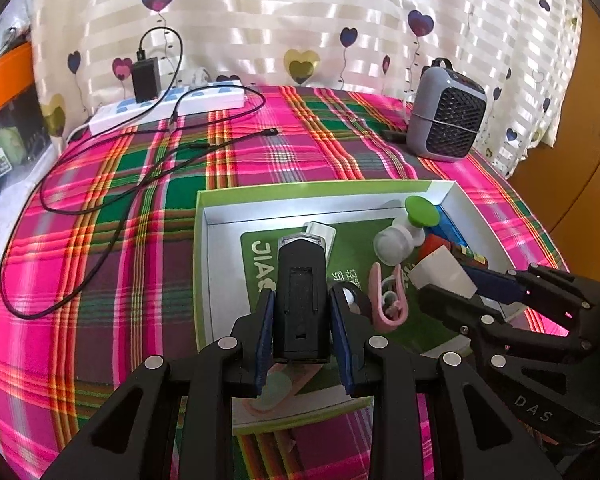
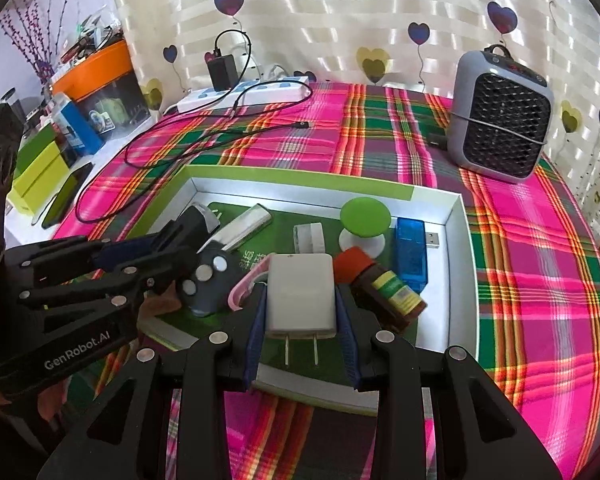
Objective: Organize rigid objects
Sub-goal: 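Lower both items into the box and open both tools to release them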
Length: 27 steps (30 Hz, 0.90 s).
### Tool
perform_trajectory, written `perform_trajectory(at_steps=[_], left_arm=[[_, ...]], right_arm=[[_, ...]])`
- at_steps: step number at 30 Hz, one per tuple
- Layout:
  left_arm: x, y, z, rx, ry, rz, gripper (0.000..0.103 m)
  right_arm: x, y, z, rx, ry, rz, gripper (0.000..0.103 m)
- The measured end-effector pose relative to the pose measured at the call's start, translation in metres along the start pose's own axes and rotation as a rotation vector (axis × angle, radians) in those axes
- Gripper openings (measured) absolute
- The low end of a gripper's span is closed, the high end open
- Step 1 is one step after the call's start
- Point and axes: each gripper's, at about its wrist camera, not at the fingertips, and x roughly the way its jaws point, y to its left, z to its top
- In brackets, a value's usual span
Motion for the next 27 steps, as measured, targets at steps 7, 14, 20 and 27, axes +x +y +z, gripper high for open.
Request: perform_trajectory(at_steps=[7, 14, 20, 27], left_arm=[[0.0016, 0.0013, 0.0011, -0.005, -0.001, -0.01, 0.026], [0.0023, -0.0002, 0.0, -0.003, 0.006, -0.014, 0.026], [0.003, -0.0014, -0.0011, 0.001, 0.007, -0.016, 0.028], [0.0025, -0.0016, -0.0018, -0.004, 0.009, -0.016, 0.032]], right_arm=[[0.0062, -0.0014, -0.0019, 0.006, 0.009, -0.001, 0.035], [0.0079, -0.0031, -0.003, 0.018, 0.01, 0.008, 0.035], [0.0068, -0.0042, -0.0027, 0.028, 0.002, 0.002, 0.035], [0.0048, -0.0058, -0.0027, 0.041, -0.009, 0.003, 0.035]])
